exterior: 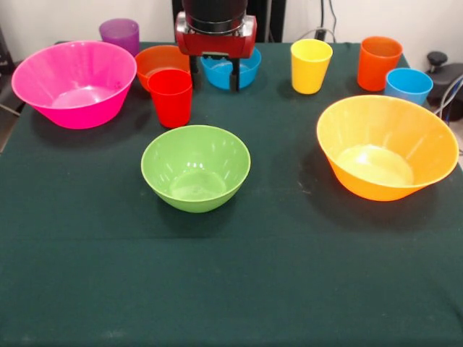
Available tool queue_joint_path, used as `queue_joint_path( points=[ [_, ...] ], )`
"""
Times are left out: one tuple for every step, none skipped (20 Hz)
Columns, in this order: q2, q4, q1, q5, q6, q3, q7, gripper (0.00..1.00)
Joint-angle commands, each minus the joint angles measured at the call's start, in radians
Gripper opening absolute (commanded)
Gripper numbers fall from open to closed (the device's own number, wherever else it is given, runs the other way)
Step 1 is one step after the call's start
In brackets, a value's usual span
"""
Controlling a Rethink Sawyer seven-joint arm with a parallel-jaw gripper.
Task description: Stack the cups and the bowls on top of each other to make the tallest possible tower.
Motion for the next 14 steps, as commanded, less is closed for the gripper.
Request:
queue_joint_path(
  points=[
    [0.031, -0.016, 0.042, -0.076, -0.088, 0.004, 0.018, 1.00],
    [0.025, -0.012, 0.044, -0.072, -0.082, 0.005, 0.019, 1.00],
    [0.017, -0.009, 0.045, -0.068, -0.075, 0.006, 0.017, 1.00],
    [0.009, -0.004, 0.045, -0.064, -0.069, 0.006, 0.014, 1.00],
    [-0.001, 0.002, 0.044, -0.059, -0.062, 0.008, 0.011, 1.00],
    [-0.020, 0.012, 0.042, -0.051, -0.047, 0.011, 0.007, 1.00],
    [-0.039, 0.022, 0.041, -0.042, -0.031, 0.014, 0.002, 1.00],
    [-0.068, 0.036, 0.037, -0.028, -0.008, 0.019, -0.005, 1.00],
    [-0.096, 0.049, 0.034, -0.014, 0.015, 0.024, -0.013, 1.00],
    [-0.121, 0.062, 0.030, -0.002, 0.034, 0.028, -0.020, 1.00],
    [-0.141, 0.070, 0.027, 0.010, 0.054, 0.033, -0.027, 1.00],
    [-0.153, 0.073, 0.025, 0.017, 0.070, 0.036, -0.032, 1.00],
    [-0.163, 0.077, 0.022, 0.024, 0.081, 0.039, -0.036, 1.00],
    [-0.173, 0.086, 0.018, 0.030, 0.085, 0.043, -0.039, 1.00]
  ],
)
